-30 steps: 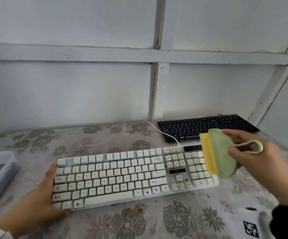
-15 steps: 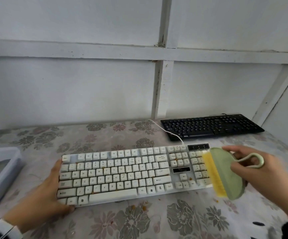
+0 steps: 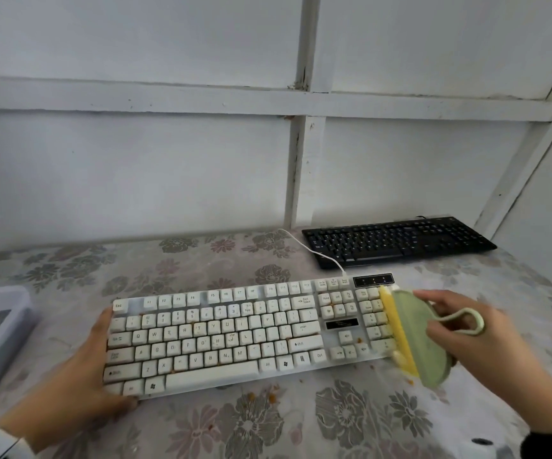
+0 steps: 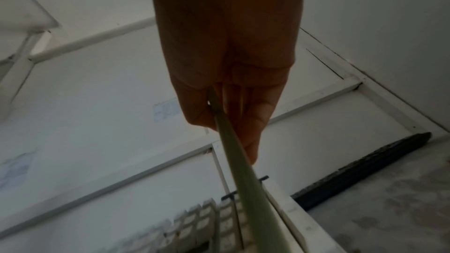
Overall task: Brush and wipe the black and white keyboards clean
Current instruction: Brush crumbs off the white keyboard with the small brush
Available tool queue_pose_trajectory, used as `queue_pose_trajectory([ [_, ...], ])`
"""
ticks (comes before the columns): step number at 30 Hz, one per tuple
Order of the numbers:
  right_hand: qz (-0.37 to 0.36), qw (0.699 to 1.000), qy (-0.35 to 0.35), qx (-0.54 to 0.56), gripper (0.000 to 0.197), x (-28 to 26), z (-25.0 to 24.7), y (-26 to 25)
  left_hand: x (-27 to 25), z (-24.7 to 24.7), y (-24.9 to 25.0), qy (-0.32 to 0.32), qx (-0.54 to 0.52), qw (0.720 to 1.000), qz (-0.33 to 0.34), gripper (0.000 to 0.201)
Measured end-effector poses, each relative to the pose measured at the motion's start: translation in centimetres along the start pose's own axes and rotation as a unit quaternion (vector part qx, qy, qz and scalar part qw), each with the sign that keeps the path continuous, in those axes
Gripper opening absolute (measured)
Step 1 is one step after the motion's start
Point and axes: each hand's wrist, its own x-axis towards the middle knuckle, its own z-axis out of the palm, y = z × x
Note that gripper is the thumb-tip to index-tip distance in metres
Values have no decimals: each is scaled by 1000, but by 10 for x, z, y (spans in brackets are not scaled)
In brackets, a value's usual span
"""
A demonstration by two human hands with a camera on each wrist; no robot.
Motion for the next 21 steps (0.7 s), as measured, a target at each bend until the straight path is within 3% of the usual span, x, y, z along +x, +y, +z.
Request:
queue_pose_trajectory([
  [8, -43, 998, 46, 19, 47, 27, -6, -26, 1, 0, -1, -1, -16, 1000, 13, 131],
  [16, 20, 1000, -6, -6, 49, 4, -4, -9, 2, 2, -5, -1, -9, 1000, -1, 131],
  [21, -23, 998, 52, 18, 51, 14, -14, -33, 1, 1, -5, 1, 4, 1000, -11, 133],
])
